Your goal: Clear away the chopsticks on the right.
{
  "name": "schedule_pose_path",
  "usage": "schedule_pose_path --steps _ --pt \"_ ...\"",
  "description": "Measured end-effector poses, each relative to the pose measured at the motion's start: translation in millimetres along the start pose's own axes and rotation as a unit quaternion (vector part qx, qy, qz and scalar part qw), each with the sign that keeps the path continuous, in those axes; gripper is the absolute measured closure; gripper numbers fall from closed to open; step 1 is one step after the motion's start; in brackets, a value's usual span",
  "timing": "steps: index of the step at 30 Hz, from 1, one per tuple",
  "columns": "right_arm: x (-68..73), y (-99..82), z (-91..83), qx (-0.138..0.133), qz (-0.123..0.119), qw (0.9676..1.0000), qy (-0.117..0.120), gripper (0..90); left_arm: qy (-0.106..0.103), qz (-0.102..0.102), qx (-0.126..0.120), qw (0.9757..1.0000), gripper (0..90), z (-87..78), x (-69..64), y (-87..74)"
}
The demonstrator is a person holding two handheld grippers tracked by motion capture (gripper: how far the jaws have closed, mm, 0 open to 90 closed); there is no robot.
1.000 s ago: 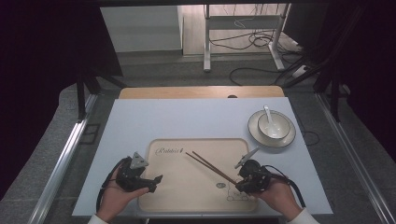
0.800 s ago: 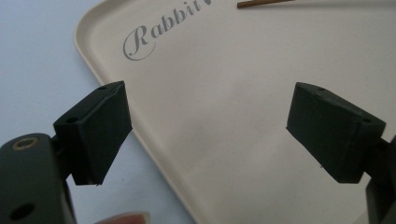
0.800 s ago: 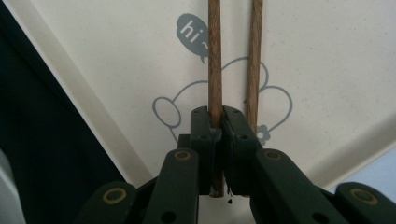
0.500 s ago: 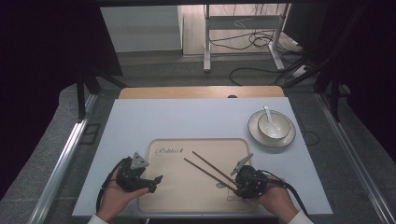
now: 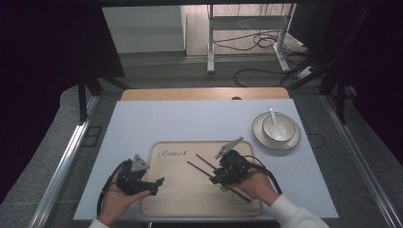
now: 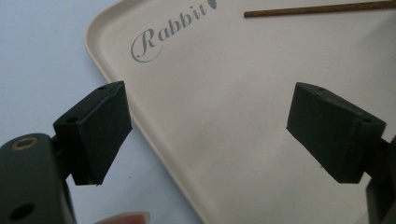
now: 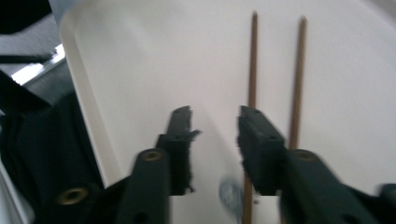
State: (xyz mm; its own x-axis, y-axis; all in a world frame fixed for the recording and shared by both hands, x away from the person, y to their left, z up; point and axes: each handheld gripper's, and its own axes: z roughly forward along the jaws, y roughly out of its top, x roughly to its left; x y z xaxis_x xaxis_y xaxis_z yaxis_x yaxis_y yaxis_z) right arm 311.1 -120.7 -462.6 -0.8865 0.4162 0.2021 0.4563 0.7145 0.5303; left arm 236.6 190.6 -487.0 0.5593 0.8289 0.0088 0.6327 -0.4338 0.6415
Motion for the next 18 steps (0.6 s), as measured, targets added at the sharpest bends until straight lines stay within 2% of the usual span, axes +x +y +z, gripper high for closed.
schedule_pose_path --steps 2,4,7,11,15,18 --pt "-4.5 12.0 11.9 -0.001 0.005 0.9999 0.015 80.6 0.000 0.000 0.000 1.0000 13.8 -0.5 0.2 -0.4" --pt "-7.7 23.6 24.0 0.006 0.005 0.9998 0.020 88.4 -0.001 -0.001 0.000 1.0000 13.7 -0.6 0.4 -0.7" --pt "-10.0 38.5 43.1 0.016 0.007 0.9993 0.033 89.6 -0.001 -0.001 -0.002 1.0000 13.7 -1.1 1.1 -1.0" --pt "-11.4 51.5 66.6 0.037 -0.006 0.9991 0.022 89.6 -0.003 -0.003 -0.003 1.0000 13.7 -1.7 1.5 -1.1" --pt "-21.1 55.9 82.1 0.045 0.015 0.9989 0.008 89.6 -0.005 0.000 -0.004 1.0000 13.7 -2.3 0.7 -0.9" --pt "-28.7 54.9 85.9 0.048 0.026 0.9985 -0.003 89.6 -0.006 0.001 -0.005 1.0000 13.7 -2.5 0.6 -1.1"
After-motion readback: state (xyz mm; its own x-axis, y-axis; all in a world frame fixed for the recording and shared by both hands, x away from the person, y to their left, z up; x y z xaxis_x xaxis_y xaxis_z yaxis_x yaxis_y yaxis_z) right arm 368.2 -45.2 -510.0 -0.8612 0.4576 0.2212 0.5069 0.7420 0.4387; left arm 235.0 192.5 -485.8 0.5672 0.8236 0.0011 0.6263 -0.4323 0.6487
